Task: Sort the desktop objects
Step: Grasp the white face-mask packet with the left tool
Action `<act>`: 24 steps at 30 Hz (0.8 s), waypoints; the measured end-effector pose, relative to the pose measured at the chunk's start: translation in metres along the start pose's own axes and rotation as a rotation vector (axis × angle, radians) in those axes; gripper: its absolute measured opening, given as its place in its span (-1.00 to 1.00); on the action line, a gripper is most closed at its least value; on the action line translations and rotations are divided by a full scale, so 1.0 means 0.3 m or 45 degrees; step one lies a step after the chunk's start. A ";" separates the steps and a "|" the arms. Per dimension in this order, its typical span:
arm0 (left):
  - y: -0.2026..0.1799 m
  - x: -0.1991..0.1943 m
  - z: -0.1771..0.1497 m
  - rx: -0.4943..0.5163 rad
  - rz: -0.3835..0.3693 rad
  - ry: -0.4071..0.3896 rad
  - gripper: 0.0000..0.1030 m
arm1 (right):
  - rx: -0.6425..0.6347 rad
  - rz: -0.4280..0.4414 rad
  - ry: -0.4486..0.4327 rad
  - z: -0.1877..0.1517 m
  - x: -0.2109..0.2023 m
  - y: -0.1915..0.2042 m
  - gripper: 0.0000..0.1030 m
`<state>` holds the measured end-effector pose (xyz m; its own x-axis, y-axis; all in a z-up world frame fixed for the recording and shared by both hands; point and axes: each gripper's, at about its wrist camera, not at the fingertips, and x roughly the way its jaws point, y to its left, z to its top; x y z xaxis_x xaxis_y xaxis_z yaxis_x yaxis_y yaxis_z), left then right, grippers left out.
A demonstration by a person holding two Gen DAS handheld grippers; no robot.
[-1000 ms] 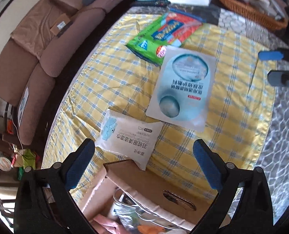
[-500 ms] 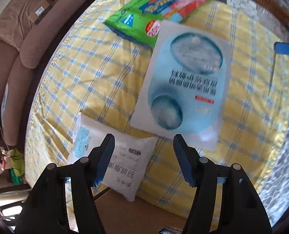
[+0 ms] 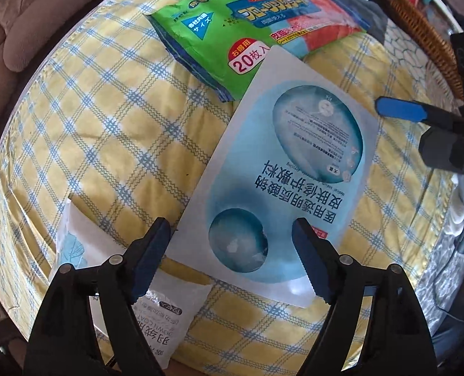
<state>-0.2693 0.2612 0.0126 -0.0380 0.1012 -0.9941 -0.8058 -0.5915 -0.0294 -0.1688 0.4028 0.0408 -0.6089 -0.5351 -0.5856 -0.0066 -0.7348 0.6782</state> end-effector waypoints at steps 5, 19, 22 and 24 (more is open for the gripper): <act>-0.002 0.000 0.002 -0.001 -0.048 0.007 0.63 | 0.042 0.093 0.003 0.000 0.038 0.015 1.00; -0.090 -0.037 0.012 0.058 -0.104 -0.028 0.78 | 0.075 0.274 0.246 -0.059 -0.024 0.017 0.93; -0.102 -0.055 0.000 0.036 -0.148 -0.050 0.79 | 0.113 0.354 0.251 -0.074 -0.020 0.016 0.98; -0.116 -0.069 -0.011 0.021 -0.199 -0.062 0.78 | 0.132 0.391 0.246 -0.087 -0.024 0.013 0.97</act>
<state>-0.2386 0.2770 0.0340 0.0603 0.2298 -0.9714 -0.8139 -0.5521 -0.1811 -0.1437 0.3928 0.0361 -0.4341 -0.8000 -0.4142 0.0666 -0.4871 0.8708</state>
